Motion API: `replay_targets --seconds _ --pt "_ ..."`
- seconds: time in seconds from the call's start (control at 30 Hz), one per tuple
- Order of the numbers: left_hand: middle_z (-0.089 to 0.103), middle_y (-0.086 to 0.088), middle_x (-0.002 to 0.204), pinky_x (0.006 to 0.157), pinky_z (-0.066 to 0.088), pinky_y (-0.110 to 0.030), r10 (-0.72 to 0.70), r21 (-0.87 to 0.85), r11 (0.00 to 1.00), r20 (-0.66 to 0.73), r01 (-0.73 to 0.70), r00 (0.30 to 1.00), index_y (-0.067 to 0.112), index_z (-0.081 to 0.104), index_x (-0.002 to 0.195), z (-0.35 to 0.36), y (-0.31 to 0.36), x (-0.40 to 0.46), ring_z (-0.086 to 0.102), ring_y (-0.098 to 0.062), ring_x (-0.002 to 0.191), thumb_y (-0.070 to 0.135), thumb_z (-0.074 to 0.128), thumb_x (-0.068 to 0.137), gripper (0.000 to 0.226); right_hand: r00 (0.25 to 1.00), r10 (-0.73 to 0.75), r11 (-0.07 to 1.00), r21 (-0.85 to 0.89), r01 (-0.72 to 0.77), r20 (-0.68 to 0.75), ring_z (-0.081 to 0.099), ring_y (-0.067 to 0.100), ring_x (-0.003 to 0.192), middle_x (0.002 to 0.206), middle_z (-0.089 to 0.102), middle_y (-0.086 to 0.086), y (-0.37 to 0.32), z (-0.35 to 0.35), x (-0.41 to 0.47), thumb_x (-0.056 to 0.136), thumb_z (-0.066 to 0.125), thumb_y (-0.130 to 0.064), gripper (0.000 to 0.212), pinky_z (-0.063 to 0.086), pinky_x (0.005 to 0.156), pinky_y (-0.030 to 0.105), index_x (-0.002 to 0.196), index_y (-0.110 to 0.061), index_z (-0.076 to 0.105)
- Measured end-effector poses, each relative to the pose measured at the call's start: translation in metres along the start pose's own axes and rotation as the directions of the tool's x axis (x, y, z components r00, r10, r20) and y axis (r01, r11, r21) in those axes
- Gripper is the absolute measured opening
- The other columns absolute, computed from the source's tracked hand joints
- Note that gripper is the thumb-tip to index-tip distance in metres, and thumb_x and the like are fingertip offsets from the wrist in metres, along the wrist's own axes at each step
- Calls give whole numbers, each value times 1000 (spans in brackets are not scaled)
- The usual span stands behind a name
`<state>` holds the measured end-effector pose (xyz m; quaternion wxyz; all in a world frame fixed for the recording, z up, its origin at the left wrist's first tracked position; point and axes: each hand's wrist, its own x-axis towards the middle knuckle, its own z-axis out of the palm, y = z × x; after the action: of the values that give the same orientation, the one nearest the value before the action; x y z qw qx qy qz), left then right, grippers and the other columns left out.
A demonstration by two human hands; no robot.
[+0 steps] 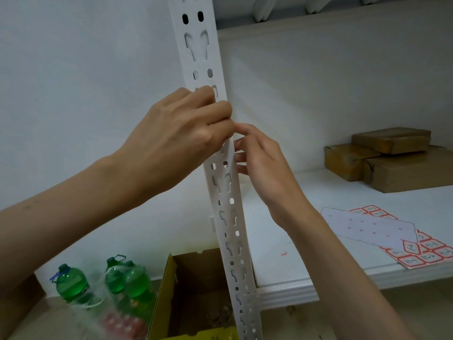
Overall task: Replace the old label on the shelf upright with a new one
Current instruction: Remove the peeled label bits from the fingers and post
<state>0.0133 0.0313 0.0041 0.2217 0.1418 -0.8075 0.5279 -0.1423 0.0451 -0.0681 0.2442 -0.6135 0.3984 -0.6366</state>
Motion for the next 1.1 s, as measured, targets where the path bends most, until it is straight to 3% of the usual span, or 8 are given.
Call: replay_targets --seconds 0.13,0.27,0.37,0.47,0.57,0.8,0.97,1.1 --pt "61 -11 93 65 37 -42 -43 0 999 -26 43 999 6 66 94 3 1 0 53 -32 81 8 57 100 11 1000 5 1000 -7 -5 -10 68 15 91 94 71 -5 1 1 0 107 28 -28 39 57 93 42 123 -34 63" --pt "59 -13 92 66 35 -42 -154 -30 988 -56 153 986 4 61 90 11 10 4 50 -32 79 5 55 93 7 1000 12 1000 -11 -12 -9 66 11 103 109 70 -5 1 2 0 107 26 -30 40 55 98 39 126 -33 61" --pt "56 -16 91 66 37 -39 -270 -111 959 -66 262 961 1 60 89 18 17 4 45 -29 78 5 55 93 7 1000 15 1000 1 -15 -3 68 10 96 101 71 -5 0 0 0 107 27 -26 39 56 95 38 123 -34 62" --pt "55 -13 94 71 39 -28 -445 -276 870 -81 409 892 2 60 91 18 16 -7 44 -22 82 10 60 93 9 1000 9 1000 26 -9 14 69 7 89 95 72 -9 -1 -3 1 106 29 -24 38 57 91 34 114 -37 63" --pt "59 -10 95 76 42 -14 -573 -373 776 -78 509 816 3 64 93 13 19 -19 50 -16 86 21 62 97 19 1000 -4 1000 12 4 30 68 -3 85 83 71 -20 -1 -4 3 108 29 -27 37 55 81 21 102 -46 60" --pt "66 -10 93 75 36 -16 -533 -322 820 -125 474 837 6 74 93 5 27 -17 58 -25 89 20 71 94 14 1000 -3 1000 15 3 28 69 -4 87 82 71 -22 2 -2 4 110 29 -29 35 54 78 19 114 -41 61" --pt "68 -11 88 71 40 -26 -458 -267 870 -125 414 880 4 77 91 7 27 -11 58 -26 82 13 76 91 9 1000 3 1000 14 -3 6 70 2 88 84 71 -14 4 -1 4 109 28 -32 37 59 85 25 123 -35 62" --pt "67 -10 85 61 49 -36 -402 -238 899 -118 367 908 4 76 88 6 24 -8 57 -28 78 11 71 94 10 1000 -4 1000 14 4 1 69 -1 85 80 69 -16 4 -1 4 109 27 -31 37 58 79 20 120 -36 62"
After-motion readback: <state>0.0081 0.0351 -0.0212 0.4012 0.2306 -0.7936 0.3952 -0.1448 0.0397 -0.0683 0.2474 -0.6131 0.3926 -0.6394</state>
